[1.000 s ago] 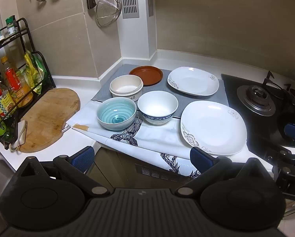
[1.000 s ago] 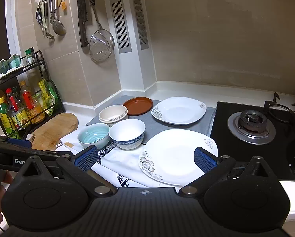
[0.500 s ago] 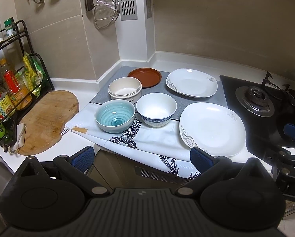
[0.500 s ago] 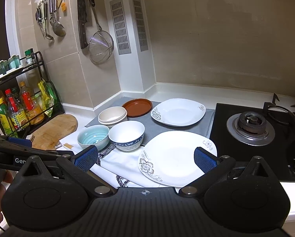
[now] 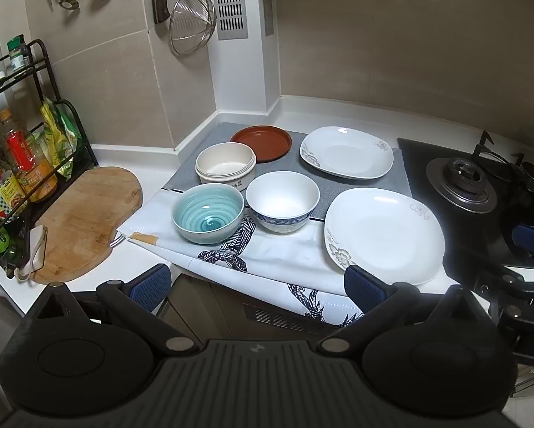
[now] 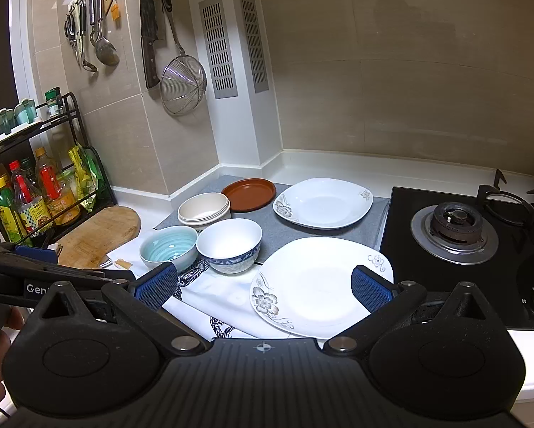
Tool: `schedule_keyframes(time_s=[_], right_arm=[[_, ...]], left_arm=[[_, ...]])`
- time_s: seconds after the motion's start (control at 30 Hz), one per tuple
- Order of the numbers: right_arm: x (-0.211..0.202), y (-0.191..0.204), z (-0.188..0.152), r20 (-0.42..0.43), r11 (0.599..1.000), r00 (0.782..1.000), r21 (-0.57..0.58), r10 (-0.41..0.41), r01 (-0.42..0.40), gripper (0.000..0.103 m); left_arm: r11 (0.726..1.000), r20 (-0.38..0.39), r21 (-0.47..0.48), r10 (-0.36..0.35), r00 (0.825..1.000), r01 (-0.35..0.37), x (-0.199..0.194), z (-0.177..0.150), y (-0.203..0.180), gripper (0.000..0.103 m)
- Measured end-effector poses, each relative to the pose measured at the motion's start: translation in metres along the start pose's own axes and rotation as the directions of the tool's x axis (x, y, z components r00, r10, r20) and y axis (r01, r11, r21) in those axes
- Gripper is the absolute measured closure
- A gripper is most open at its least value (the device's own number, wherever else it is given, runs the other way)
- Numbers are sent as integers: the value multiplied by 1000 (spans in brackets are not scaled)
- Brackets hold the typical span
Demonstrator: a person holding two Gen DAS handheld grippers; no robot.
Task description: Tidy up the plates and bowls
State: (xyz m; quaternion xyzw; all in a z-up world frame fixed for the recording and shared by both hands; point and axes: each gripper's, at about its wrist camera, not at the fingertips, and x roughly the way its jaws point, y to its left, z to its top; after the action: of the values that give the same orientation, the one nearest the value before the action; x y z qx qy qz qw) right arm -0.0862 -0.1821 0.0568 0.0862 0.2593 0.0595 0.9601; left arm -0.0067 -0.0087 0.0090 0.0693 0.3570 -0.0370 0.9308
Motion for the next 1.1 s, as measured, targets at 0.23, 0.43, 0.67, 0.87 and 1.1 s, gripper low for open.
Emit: schedule_keyframes(time_s=[0.23,0.43,0.67,0.87,1.1], right_arm=[[2,-1,1,-2,1000,1000,0,-1,1,0],[3,-1,2,-1,1000,1000,0,-2,2,0],[3,-2,2,0,1000,1000,0,-1,1,0],[4,-3,3,-2,1000,1000,2,-2,2,0],[8,-3,5,-6,1000,1000,4,-2,2,0]], left_arm=[[1000,0,1,-1,1000,1,0,1,0,0],[1000,3,5,-1,1000,1,1,3,-1,0],[1000,3,8,1,1000,-1,4,5,-3,0],[1000,3,8,0,1000,0,4,5,-3,0],[1000,0,10,-2,1000,2,7,6,-2,0]])
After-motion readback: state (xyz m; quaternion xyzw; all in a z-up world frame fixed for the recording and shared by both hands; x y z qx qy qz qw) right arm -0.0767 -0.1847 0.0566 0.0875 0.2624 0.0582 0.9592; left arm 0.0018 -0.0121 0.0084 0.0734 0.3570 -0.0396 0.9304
